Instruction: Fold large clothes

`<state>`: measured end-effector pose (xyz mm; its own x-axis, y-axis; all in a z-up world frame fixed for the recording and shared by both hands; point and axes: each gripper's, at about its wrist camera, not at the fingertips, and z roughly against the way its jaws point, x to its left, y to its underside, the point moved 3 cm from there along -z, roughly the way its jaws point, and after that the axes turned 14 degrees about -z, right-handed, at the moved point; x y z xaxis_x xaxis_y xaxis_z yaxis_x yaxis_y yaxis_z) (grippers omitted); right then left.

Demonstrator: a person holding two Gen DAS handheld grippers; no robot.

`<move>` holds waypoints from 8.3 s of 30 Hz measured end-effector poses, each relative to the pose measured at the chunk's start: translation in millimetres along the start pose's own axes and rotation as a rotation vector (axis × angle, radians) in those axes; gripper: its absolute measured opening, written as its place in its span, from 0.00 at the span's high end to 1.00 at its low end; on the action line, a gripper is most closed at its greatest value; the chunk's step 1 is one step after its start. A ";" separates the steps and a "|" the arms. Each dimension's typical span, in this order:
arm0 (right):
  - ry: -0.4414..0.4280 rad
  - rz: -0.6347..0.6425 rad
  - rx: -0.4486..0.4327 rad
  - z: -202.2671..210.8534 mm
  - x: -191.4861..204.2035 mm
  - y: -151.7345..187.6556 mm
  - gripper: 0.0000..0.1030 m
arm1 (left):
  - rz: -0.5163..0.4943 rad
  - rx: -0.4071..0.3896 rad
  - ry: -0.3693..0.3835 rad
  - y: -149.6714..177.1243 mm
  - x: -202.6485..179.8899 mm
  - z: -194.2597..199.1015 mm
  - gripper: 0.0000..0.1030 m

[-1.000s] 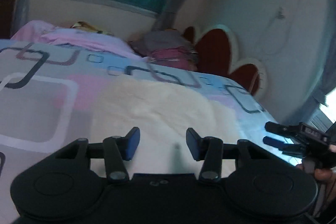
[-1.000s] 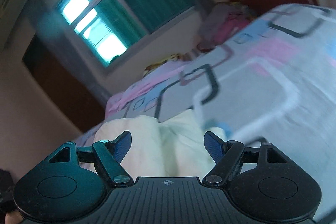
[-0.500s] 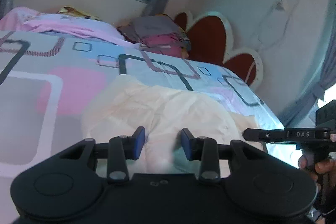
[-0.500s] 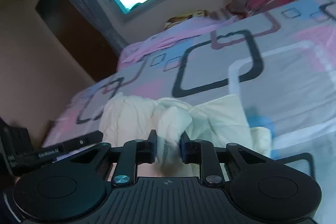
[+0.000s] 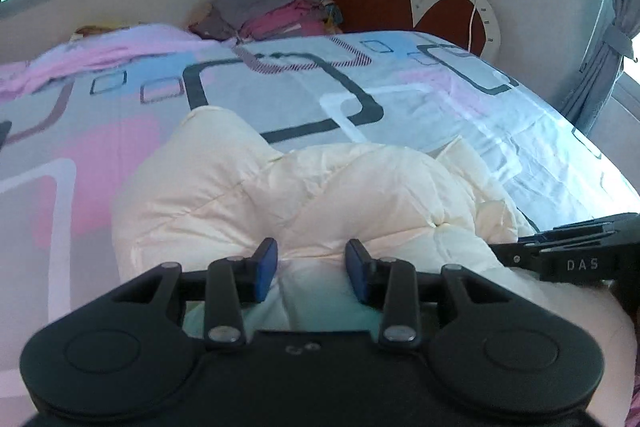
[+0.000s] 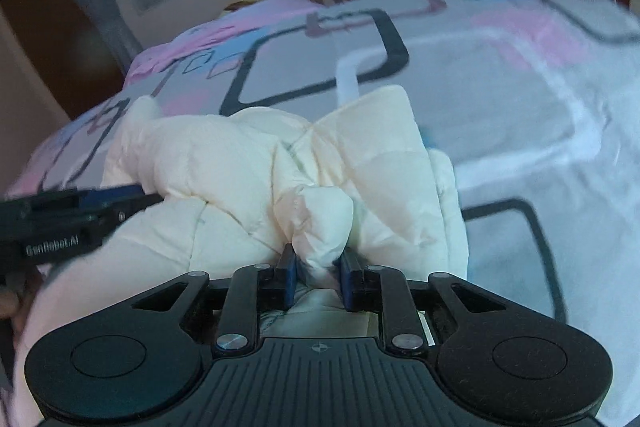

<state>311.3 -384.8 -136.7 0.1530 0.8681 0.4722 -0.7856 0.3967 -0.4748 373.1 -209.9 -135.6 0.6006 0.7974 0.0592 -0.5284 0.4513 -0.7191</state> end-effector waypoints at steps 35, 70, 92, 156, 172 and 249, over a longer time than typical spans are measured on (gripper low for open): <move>-0.009 0.095 0.012 -54.7 35.5 -31.4 0.59 | -0.042 0.131 -0.025 -35.4 21.4 -59.7 0.29; -0.117 -0.023 0.103 67.3 -14.0 74.4 0.55 | -0.118 0.002 -0.003 47.8 -44.0 56.9 0.36; -0.056 0.139 0.085 107.1 1.3 117.1 0.54 | -0.023 -0.026 0.002 100.3 -72.7 129.4 0.39; -0.045 0.165 -0.001 -69.2 65.6 -30.5 0.80 | 0.099 0.012 -0.129 -17.7 53.4 -35.4 0.46; -0.112 0.111 -0.075 49.0 31.9 -5.8 0.21 | 0.060 -0.045 -0.180 -6.9 -4.7 59.4 0.03; -0.462 0.083 0.375 -136.3 331.4 152.1 0.21 | 0.711 -0.221 0.030 279.3 287.5 224.5 0.26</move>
<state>324.2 3.9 -153.6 -0.1289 0.6387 0.7586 -0.9545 0.1276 -0.2696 263.5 235.4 -163.9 0.1765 0.8544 -0.4888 -0.6644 -0.2629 -0.6995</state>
